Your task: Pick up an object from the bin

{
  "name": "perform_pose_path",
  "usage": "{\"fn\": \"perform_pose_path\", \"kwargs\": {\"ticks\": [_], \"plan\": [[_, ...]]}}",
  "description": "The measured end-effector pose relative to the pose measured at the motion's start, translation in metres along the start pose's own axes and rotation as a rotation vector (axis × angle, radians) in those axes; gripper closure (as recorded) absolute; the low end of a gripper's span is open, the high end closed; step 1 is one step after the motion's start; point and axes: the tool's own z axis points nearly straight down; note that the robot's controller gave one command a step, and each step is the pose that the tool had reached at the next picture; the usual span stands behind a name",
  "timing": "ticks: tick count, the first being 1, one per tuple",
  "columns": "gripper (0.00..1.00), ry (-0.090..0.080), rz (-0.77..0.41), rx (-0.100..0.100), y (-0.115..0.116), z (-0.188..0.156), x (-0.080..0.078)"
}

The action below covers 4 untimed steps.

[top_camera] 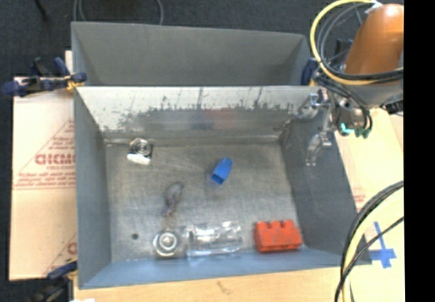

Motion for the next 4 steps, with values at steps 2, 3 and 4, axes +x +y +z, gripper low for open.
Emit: {"fn": "perform_pose_path", "kwargs": {"ticks": [2, 3, 4], "plan": [[0.00, -0.003, -0.116, 0.000, 0.147, 0.118, -0.003], [0.00, 0.000, -0.341, -0.003, 0.170, 0.111, 0.002], [1.00, -0.001, -0.342, -0.003, 0.170, 0.111, 0.002]]}}
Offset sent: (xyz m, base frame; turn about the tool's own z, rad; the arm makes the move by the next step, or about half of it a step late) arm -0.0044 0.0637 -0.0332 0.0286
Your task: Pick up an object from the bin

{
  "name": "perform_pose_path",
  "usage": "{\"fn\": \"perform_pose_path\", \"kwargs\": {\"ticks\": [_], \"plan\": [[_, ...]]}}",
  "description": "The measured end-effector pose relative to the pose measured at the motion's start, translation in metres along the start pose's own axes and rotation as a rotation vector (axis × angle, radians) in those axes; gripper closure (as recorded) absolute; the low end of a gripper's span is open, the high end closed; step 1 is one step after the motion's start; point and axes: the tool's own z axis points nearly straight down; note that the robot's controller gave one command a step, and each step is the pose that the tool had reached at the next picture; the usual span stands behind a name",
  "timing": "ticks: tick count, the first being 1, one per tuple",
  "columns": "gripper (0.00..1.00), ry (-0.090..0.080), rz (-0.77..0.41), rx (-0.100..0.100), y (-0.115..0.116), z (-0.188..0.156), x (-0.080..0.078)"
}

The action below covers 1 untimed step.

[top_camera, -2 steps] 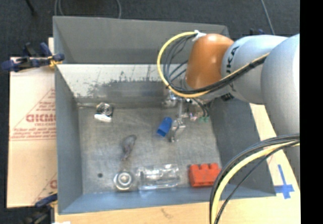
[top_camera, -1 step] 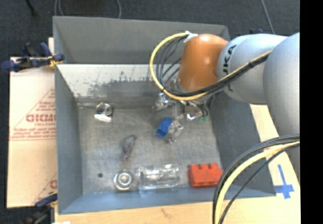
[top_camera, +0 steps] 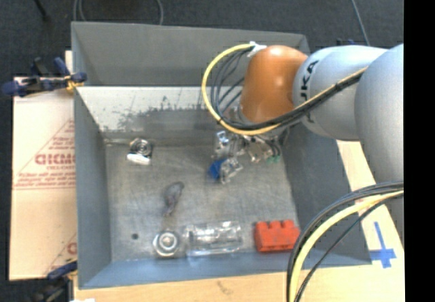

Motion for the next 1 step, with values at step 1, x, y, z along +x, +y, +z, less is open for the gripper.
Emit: {"fn": "perform_pose_path", "kwargs": {"ticks": [1], "plan": [[1.00, -0.007, -0.061, 0.004, -0.0141, -0.1602, -0.0014]]}}
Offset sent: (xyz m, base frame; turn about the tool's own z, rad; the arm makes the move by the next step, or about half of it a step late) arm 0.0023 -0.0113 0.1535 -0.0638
